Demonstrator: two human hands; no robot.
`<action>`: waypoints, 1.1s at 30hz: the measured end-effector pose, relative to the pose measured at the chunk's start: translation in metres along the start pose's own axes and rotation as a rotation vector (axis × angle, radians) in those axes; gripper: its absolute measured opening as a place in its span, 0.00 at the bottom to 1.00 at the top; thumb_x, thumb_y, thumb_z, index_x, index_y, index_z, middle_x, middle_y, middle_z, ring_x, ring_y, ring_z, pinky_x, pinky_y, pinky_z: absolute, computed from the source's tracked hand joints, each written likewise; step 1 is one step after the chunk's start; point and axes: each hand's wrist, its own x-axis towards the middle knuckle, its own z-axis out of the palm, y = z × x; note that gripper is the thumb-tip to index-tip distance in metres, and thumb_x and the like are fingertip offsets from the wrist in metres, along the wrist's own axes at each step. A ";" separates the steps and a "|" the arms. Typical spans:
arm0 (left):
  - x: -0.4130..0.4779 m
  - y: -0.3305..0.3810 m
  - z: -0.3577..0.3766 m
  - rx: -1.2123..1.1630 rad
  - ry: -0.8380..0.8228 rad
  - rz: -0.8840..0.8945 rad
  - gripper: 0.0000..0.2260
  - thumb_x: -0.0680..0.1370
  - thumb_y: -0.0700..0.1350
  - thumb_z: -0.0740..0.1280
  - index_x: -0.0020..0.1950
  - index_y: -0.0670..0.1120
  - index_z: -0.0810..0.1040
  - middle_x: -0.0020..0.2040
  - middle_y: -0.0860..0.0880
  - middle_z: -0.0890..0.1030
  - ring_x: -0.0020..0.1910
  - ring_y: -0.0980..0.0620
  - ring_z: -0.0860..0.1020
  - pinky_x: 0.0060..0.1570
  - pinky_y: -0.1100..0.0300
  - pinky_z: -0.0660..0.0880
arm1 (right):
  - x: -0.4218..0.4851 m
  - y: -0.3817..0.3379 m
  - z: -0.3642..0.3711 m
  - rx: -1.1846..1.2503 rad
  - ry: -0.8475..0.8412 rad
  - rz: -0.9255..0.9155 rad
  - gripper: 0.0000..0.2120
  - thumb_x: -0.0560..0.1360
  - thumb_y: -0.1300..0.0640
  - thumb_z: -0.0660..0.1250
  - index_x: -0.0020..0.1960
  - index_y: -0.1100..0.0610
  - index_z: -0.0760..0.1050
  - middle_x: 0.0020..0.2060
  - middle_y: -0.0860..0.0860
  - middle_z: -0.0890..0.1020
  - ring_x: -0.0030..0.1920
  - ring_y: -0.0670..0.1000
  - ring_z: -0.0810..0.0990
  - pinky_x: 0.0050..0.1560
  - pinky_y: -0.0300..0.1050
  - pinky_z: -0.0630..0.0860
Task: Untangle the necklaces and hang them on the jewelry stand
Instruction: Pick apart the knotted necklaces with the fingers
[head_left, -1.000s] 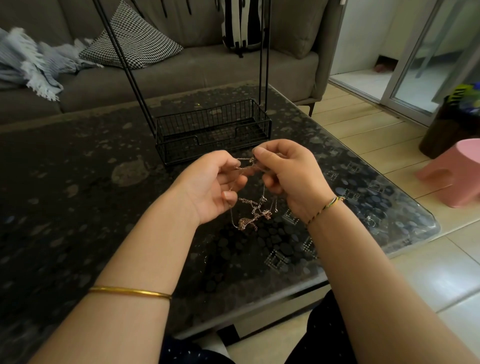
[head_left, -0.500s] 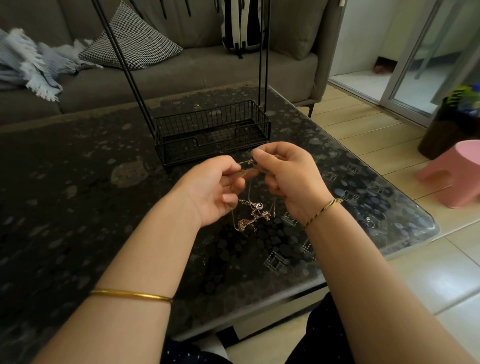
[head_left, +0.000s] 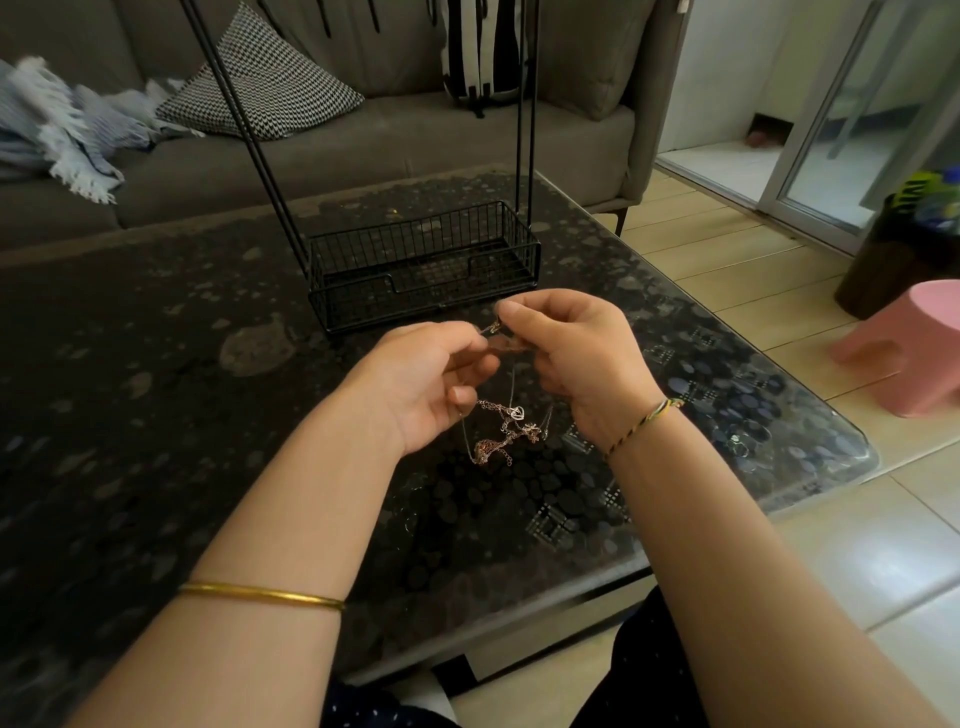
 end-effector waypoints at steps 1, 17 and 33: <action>0.000 0.000 0.000 0.001 0.001 0.004 0.06 0.77 0.34 0.63 0.47 0.44 0.76 0.42 0.46 0.81 0.28 0.58 0.77 0.19 0.69 0.63 | 0.000 0.000 0.000 0.008 -0.005 0.004 0.02 0.76 0.62 0.67 0.45 0.60 0.78 0.31 0.51 0.75 0.17 0.40 0.68 0.20 0.29 0.62; 0.000 0.000 0.001 0.118 0.016 0.097 0.02 0.79 0.40 0.66 0.46 0.44 0.78 0.37 0.49 0.79 0.31 0.57 0.76 0.21 0.69 0.64 | 0.007 0.005 -0.001 -0.049 -0.066 0.111 0.09 0.79 0.65 0.59 0.48 0.62 0.78 0.25 0.51 0.73 0.17 0.42 0.62 0.18 0.34 0.58; 0.006 -0.002 -0.002 0.243 0.130 0.270 0.03 0.78 0.40 0.67 0.45 0.44 0.79 0.37 0.49 0.80 0.32 0.58 0.75 0.21 0.69 0.65 | 0.004 -0.001 -0.004 0.009 -0.196 0.298 0.05 0.75 0.67 0.62 0.43 0.65 0.77 0.30 0.54 0.74 0.21 0.43 0.65 0.19 0.32 0.59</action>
